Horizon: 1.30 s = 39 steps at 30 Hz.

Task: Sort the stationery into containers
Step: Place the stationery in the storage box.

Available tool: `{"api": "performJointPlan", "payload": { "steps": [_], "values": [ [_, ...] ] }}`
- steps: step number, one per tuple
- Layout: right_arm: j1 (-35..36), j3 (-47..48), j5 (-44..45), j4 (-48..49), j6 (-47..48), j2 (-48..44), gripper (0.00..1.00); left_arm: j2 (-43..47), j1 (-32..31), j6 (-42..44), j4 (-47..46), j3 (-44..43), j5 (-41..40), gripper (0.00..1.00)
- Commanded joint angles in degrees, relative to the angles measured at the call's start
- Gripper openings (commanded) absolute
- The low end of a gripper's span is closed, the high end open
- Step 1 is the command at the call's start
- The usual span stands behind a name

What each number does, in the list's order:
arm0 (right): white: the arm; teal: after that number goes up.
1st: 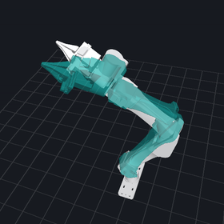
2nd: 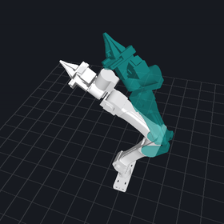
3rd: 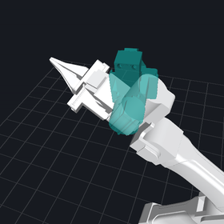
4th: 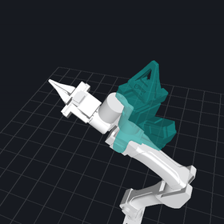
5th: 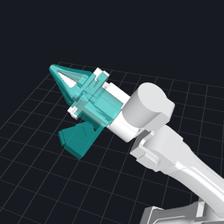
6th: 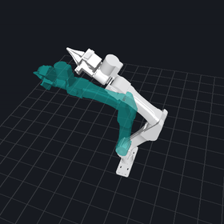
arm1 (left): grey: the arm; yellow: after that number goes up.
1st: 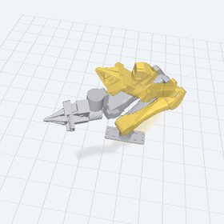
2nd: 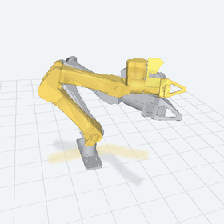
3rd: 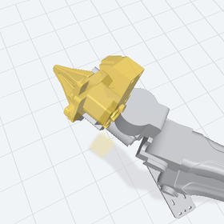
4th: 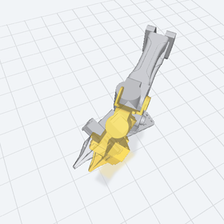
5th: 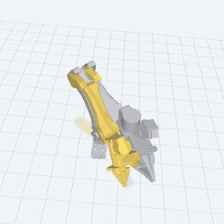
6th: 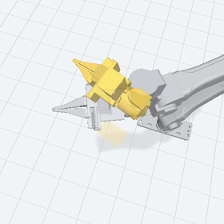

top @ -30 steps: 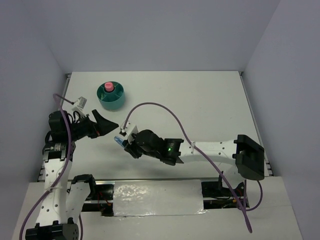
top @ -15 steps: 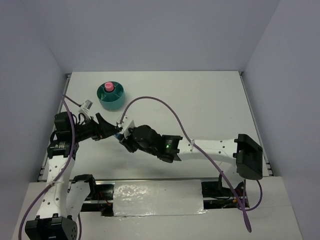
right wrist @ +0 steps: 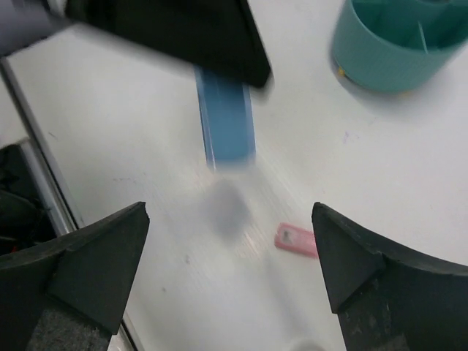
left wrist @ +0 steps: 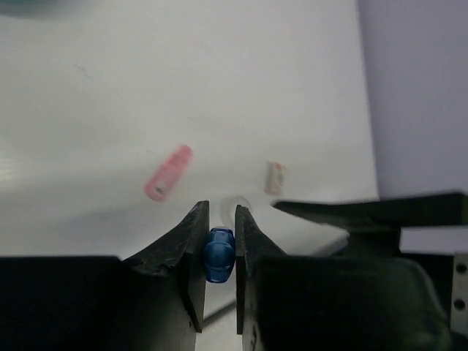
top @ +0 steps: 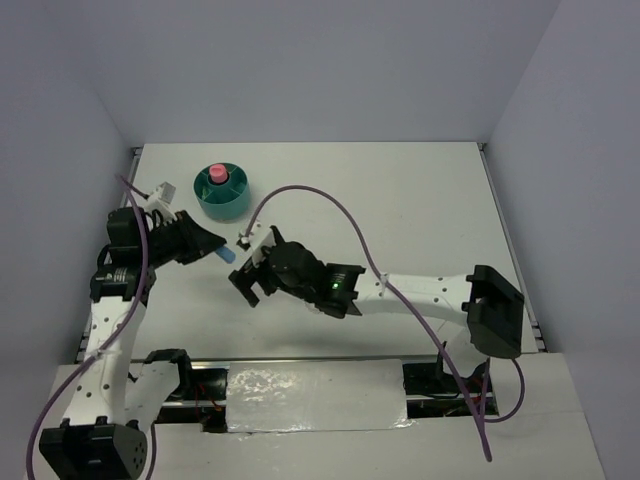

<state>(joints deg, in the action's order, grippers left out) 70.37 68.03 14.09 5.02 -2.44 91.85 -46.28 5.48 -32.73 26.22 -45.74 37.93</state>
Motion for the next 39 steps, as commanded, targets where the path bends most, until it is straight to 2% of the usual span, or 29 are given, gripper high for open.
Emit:
{"api": "performJointPlan", "payload": {
  "steps": [1,4,5,7,8,11,16,21,28,31,34,35,37,39],
  "values": [
    [-3.82,-6.84,1.74,2.89,-3.79,-7.2,1.0,-5.54,0.06,1.09,1.29,-7.42,-24.32,0.0],
    [-5.15,-14.22,0.07,3.86,-5.03,-13.7,1.0,-13.7,-0.03,0.39,-0.81,-13.92,-35.86,0.0],
    [-5.33,-15.81,0.06,3.86,-4.86,-16.76,1.0,-15.75,-0.03,-0.14,-1.17,-17.07,-45.4,0.0],
    [-5.33,-19.77,0.24,3.34,-4.68,-19.51,1.0,-21.53,0.67,-0.84,-4.49,-19.47,-50.4,0.0],
    [-5.42,-21.0,0.33,3.25,-4.68,-22.04,1.0,-23.48,2.59,-0.58,-9.38,-21.74,-47.89,0.0],
    [-5.42,-25.66,-0.98,3.6,-5.21,-25.93,1.0,-31.74,3.23,1.43,-19.66,-26.4,-46.02,0.0],
    [-5.24,-28.3,-3.01,2.63,-6.09,-29.53,1.0,-44.83,3.31,4.69,-24.98,-33.97,-41.71,0.0],
    [-5.24,-27.78,-4.24,2.02,-6.53,-31.21,1.0,-48.98,3.05,2.41,-33.67,-31.7,-38.65,0.05],
    [-5.24,-28.92,-4.59,2.28,-6.79,-33.67,1.0,-54.44,1.47,2.41,-35.44,-31.26,-38.38,0.12],
    [-5.24,-28.57,-4.24,2.02,-6.79,-32.97,1.0,-56.02,1.03,1.62,-35.45,-30.21,-38.98,0.17],
    [-5.24,-28.39,-3.8,2.19,-7.32,-32.35,1.0,-57.6,0.94,0.74,-34.75,-30.11,-39.34,0.27],
    [-5.24,-28.39,-3.89,2.19,-7.32,-32.35,1.0,-57.78,0.94,0.65,-33.52,-30.29,-39.95,0.36],
    [-5.15,-28.22,-3.8,2.19,-7.49,-32.0,1.0,-57.43,0.85,0.83,-33.25,-30.29,-40.39,0.47],
    [-5.24,-27.87,-3.89,2.19,-7.58,-31.48,1.0,-55.77,0.85,0.74,-32.72,-30.12,-41.18,0.66]
  ]
}}
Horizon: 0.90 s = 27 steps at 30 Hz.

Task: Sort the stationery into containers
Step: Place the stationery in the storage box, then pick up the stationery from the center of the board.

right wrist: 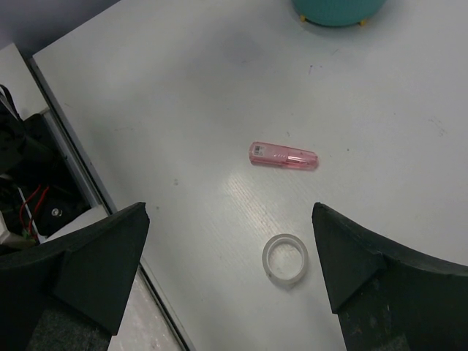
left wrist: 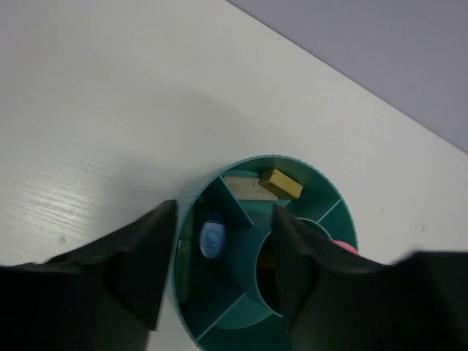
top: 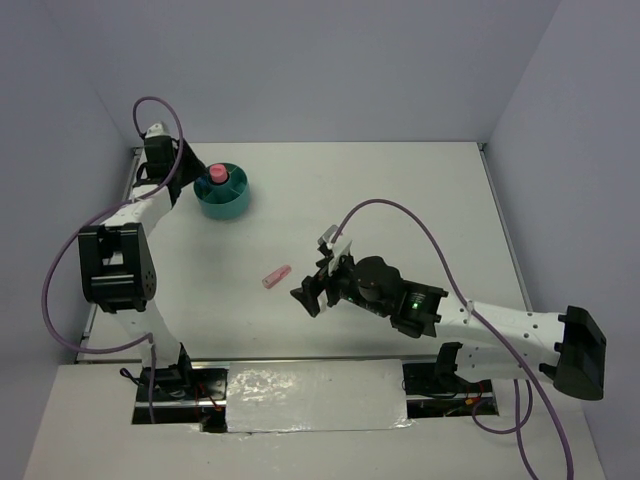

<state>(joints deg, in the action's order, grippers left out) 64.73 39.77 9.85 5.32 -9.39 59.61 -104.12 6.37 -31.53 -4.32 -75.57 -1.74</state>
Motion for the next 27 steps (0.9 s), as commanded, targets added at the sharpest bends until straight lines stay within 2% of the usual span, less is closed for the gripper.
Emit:
{"api": "performJointPlan", "payload": {
  "steps": [1,2,4,8,11,14,17,19,22,25,27],
  "values": [
    [0.48,0.48,0.35,1.88,-0.72,1.11,1.0,2.86,-0.13,-0.29,-2.01,-0.37,-1.78,0.73],
    [0.4,1.01,0.44,1.97,-0.81,1.55,1.0,3.65,-0.13,-0.37,-1.58,-0.54,-2.04,0.85],
    [0.4,1.63,1.05,1.97,-1.51,3.22,1.0,6.11,-0.13,-0.11,-0.34,-0.8,-2.39,0.98],
    [-0.04,5.4,5.95,-0.22,-5.1,9.53,1.0,11.29,0.04,-0.02,2.81,-2.3,-4.94,0.99],
    [-2.76,11.45,9.4,-6.45,-11.87,17.25,1.0,15.15,-0.04,-1.69,11.23,-6.07,-7.66,0.99],
    [-3.91,19.97,13.41,-14.18,-17.14,23.77,1.0,19.02,-0.04,-4.5,24.32,-9.85,-9.33,0.99],
    [-4.08,29.47,17.12,-22.44,-23.29,34.56,1.0,22.88,-0.13,-5.48,35.23,-11.7,-6.36,0.99],
    [-4.0,36.74,18.88,-28.68,-28.39,38.71,1.0,27.18,-0.13,-4.17,39.36,-9.52,-1.46,0.99],
    [-4.0,44.57,21.18,-36.33,-36.12,46.01,0.95,33.95,-0.48,0.49,38.25,0.39,5.05,0.99],
    [-4.0,46.8,22.32,-38.8,-43.59,49.98,0.89,46.15,-0.75,4.01,37.81,11.12,5.08,0.99],
    [-4.0,46.72,23.37,-38.81,-49.04,51.47,0.82,50.57,-0.75,5.16,37.72,17.63,3.68,0.99]
  ]
}}
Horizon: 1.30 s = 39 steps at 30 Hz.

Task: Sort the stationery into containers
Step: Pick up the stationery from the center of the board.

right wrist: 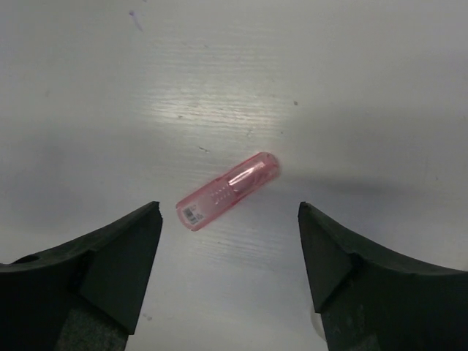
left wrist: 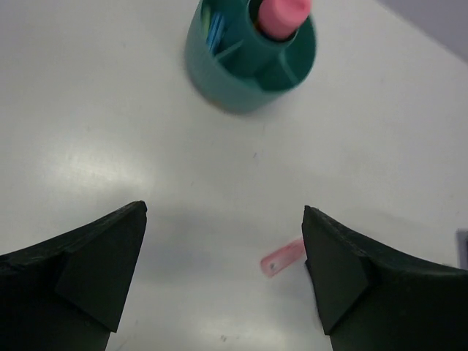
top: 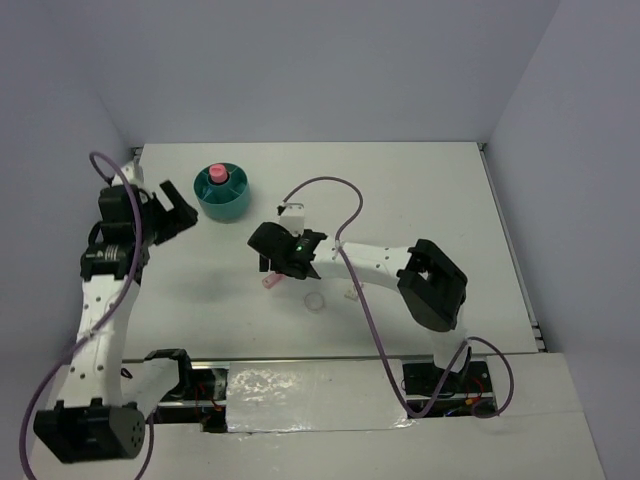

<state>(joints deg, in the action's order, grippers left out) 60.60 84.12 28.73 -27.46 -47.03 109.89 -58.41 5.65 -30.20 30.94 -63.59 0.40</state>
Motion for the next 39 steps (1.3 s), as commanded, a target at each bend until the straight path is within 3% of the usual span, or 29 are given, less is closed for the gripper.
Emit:
{"api": "performJointPlan", "payload": {
  "steps": [1,2,10,19,26,35,36,39],
  "values": [
    [0.13,2.63,4.84,-6.2,-13.08,1.73,0.78,8.54,-0.03,4.18,1.85,7.59,1.18,0.99],
    [0.05,2.98,5.45,-6.81,-15.96,2.95,0.71,9.97,-0.03,4.61,1.41,10.3,0.66,0.99],
    [0.04,13.88,4.84,-13.83,-19.94,12.8,0.67,19.21,-0.11,4.18,1.14,14.89,-2.16,0.99],
    [2.68,16.25,5.63,-18.84,-25.74,17.11,0.63,18.95,-0.2,4.18,1.14,14.81,-1.2,0.99],
    [3.21,20.47,3.35,-24.56,-28.83,23.08,0.51,20.09,-0.2,4.09,1.14,15.08,-1.72,0.99],
    [6.29,10.9,-2.88,-13.24,-21.1,20.72,0.48,17.54,-0.11,4.0,2.02,14.55,-2.69,0.99],
    [6.29,8.89,-4.2,-11.66,-19.7,20.63,0.36,17.63,-0.2,4.0,2.11,14.64,-2.69,0.99],
    [6.64,4.5,-6.05,-8.85,-17.76,20.19,0.27,17.72,-0.2,3.83,2.02,14.81,-2.87,0.99]
  ]
}}
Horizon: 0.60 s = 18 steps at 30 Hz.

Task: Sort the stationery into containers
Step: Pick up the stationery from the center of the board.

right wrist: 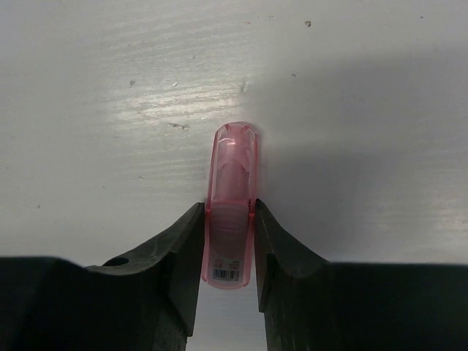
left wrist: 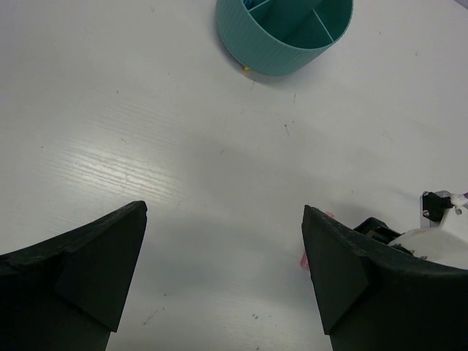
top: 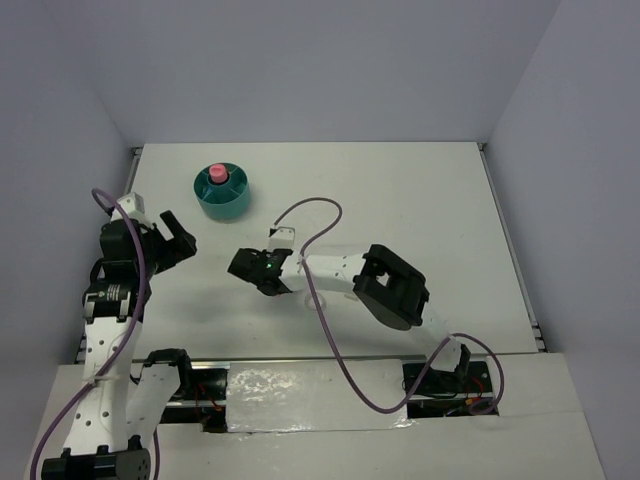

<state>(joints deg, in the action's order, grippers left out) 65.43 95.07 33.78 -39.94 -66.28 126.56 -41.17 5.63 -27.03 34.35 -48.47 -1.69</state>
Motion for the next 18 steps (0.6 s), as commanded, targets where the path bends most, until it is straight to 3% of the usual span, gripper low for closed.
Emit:
{"api": "performJointPlan", "payload": {
  "steps": [1,6,8,10,11,13,15,18],
  "values": [
    [1.89,-7.86,-11.63,4.78,3.33,2.56,0.17,0.39,-0.09,0.57,-1.39,-0.31,-0.77,0.99],
    [2.07,-23.3,-17.86,26.02,17.82,-4.56,0.12,-1.54,-1.76,0.75,-1.3,-0.75,2.82,0.99],
    [2.07,-26.32,-17.79,31.73,25.04,-8.51,0.0,-3.3,-2.46,-0.65,0.1,-0.93,9.49,0.99],
    [2.07,-31.33,-17.52,36.75,32.13,-11.67,0.0,-4.09,-2.46,-1.97,-1.29,2.12,17.3,0.99],
    [2.07,-33.09,-18.22,42.7,34.53,-15.08,0.0,-3.92,-2.46,-4.15,-2.87,3.8,25.78,0.99],
    [2.6,-37.31,-19.71,47.66,39.01,-18.09,0.0,-3.4,-2.55,-6.53,-8.41,8.54,32.51,0.99],
    [3.03,-39.51,-19.63,52.15,44.03,-21.7,0.0,-2.78,-2.81,-9.09,-11.48,10.58,37.96,0.99],
    [3.48,-41.62,-17.88,55.75,47.73,-25.82,0.0,-2.08,-3.69,-9.71,-10.97,12.17,37.82,0.99]
  ]
}}
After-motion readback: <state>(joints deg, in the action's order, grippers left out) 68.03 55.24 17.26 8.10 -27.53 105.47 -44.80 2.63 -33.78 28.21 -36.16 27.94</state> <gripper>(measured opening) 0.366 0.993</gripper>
